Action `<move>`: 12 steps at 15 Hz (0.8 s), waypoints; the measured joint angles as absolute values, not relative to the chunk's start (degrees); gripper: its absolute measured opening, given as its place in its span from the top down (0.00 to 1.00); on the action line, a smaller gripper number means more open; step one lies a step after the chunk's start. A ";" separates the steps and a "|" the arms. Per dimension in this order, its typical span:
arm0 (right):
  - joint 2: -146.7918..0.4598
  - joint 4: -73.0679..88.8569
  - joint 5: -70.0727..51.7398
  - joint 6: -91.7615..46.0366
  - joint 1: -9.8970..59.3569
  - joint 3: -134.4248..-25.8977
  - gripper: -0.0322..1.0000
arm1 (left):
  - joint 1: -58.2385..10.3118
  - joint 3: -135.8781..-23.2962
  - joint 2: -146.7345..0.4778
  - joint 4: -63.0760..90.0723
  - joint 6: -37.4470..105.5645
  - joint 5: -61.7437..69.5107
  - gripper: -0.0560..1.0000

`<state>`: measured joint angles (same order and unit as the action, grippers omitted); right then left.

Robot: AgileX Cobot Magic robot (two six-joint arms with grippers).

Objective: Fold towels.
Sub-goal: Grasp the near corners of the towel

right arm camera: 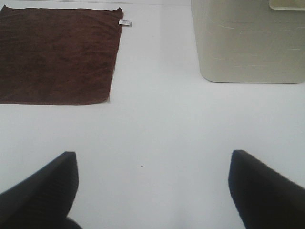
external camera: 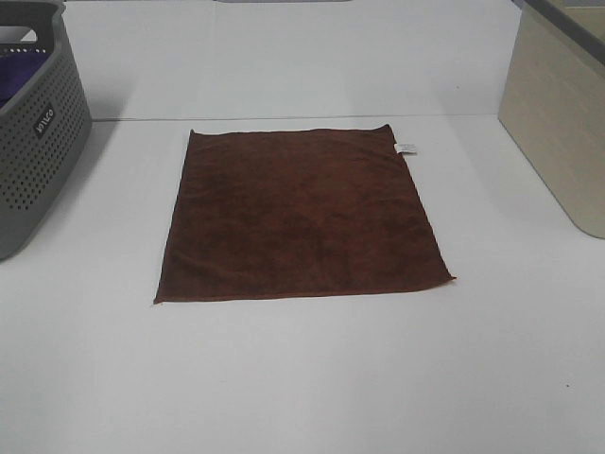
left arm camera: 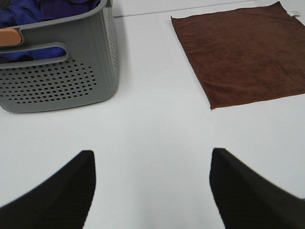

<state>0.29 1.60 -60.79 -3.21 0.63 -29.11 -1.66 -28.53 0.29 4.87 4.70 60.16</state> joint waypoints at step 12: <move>0.29 1.60 -60.79 -3.21 0.63 -29.11 0.17 | -1.66 -28.53 0.29 4.87 4.70 60.16 0.34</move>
